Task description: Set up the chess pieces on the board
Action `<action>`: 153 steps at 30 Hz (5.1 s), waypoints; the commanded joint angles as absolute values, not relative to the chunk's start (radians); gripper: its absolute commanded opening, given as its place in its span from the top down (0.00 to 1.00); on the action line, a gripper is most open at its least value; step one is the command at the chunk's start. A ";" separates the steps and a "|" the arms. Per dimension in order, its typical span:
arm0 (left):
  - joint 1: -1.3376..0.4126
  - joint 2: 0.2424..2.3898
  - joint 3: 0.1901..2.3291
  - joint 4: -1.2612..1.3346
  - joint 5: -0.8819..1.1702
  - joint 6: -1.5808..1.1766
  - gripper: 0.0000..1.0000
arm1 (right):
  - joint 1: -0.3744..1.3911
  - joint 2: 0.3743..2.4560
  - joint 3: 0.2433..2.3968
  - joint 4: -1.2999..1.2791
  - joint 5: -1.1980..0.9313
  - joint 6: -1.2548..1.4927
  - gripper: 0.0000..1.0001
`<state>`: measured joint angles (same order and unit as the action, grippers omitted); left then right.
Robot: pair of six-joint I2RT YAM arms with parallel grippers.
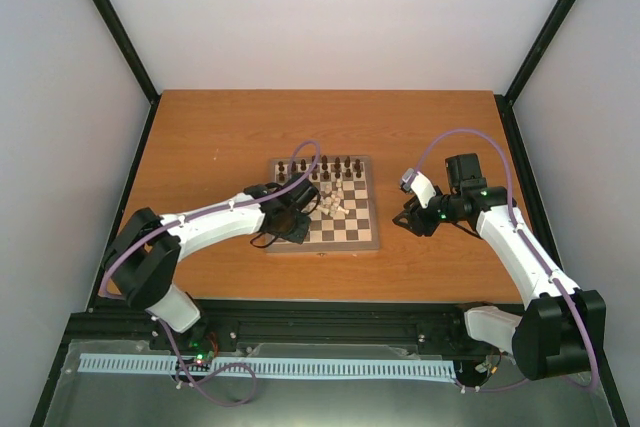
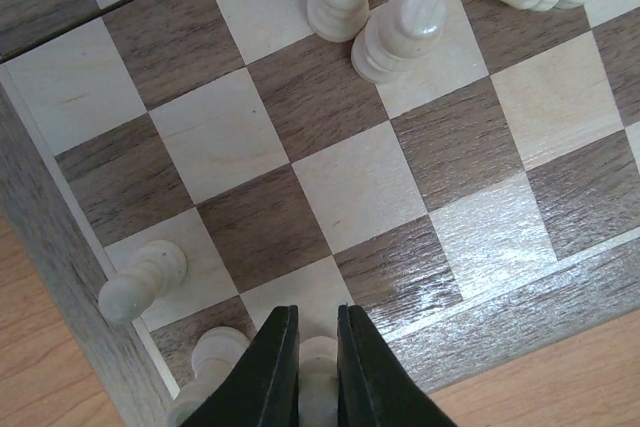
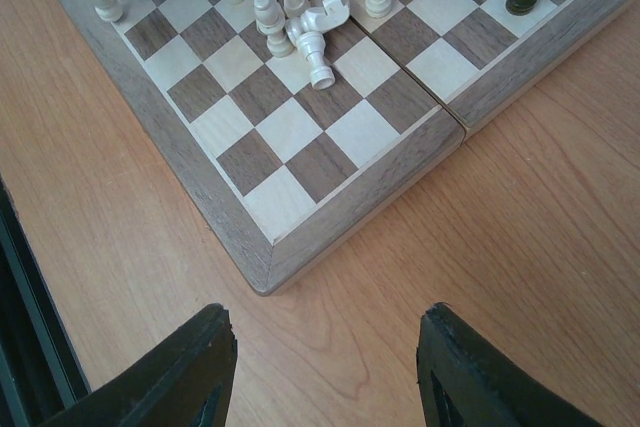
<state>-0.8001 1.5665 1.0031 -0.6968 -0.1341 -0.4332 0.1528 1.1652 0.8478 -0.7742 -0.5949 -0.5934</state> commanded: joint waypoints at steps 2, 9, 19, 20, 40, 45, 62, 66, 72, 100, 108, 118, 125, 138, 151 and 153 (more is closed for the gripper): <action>-0.813 1.585 1.009 -0.665 -0.133 -0.421 0.91 | 0.160 1.175 0.836 -0.781 -0.600 -0.613 0.49; -0.813 1.604 1.015 -0.669 -0.161 -0.425 0.91 | 0.160 1.175 0.836 -0.782 -0.600 -0.614 0.49; -0.812 1.588 1.023 -0.684 -0.180 -0.436 0.76 | 0.160 1.178 0.837 -0.787 -0.605 -0.617 0.49; -0.813 1.581 1.026 -0.685 -0.178 -0.436 0.76 | 0.160 1.178 0.838 -0.788 -0.608 -0.618 0.49; -0.727 1.709 1.265 -0.679 -0.309 -0.457 0.67 | 0.160 1.180 0.839 -0.798 -0.620 -0.628 0.48; -0.691 1.754 1.286 -0.659 -0.315 -0.456 0.66 | 0.160 1.183 0.839 -0.800 -0.621 -0.632 0.48; -0.655 1.899 1.373 -0.637 -0.270 -0.429 0.82 | 0.161 1.199 0.842 -0.813 -0.629 -0.644 0.48; -0.655 1.900 1.377 -0.645 -0.286 -0.428 0.86 | 0.161 1.197 0.842 -0.814 -0.631 -0.644 0.48; -0.656 1.850 1.359 -0.658 -0.274 -0.431 0.91 | 0.161 1.190 0.842 -0.814 -0.632 -0.644 0.48; -0.770 1.580 1.068 -0.748 -0.144 -0.434 0.91 | 0.161 1.187 0.840 -0.811 -0.624 -0.638 0.48; -0.772 1.606 1.074 -0.740 -0.143 -0.427 0.90 | 0.161 1.190 0.839 -0.811 -0.625 -0.639 0.48; -0.772 1.643 1.095 -0.736 -0.149 -0.417 0.90 | 0.161 1.193 0.839 -0.814 -0.626 -0.642 0.48; -0.771 1.654 1.106 -0.725 -0.150 -0.414 0.90 | 0.161 1.193 0.839 -0.813 -0.626 -0.641 0.47; -0.772 1.677 1.135 -0.744 -0.224 -0.438 0.90 | 0.161 1.190 0.840 -0.816 -0.627 -0.643 0.47; -0.772 1.609 1.182 -0.770 -0.237 -0.426 0.72 | 0.161 1.194 0.839 -0.819 -0.630 -0.646 0.47; -0.772 1.587 1.198 -0.760 -0.240 -0.420 0.68 | 0.161 1.196 0.839 -0.818 -0.630 -0.646 0.47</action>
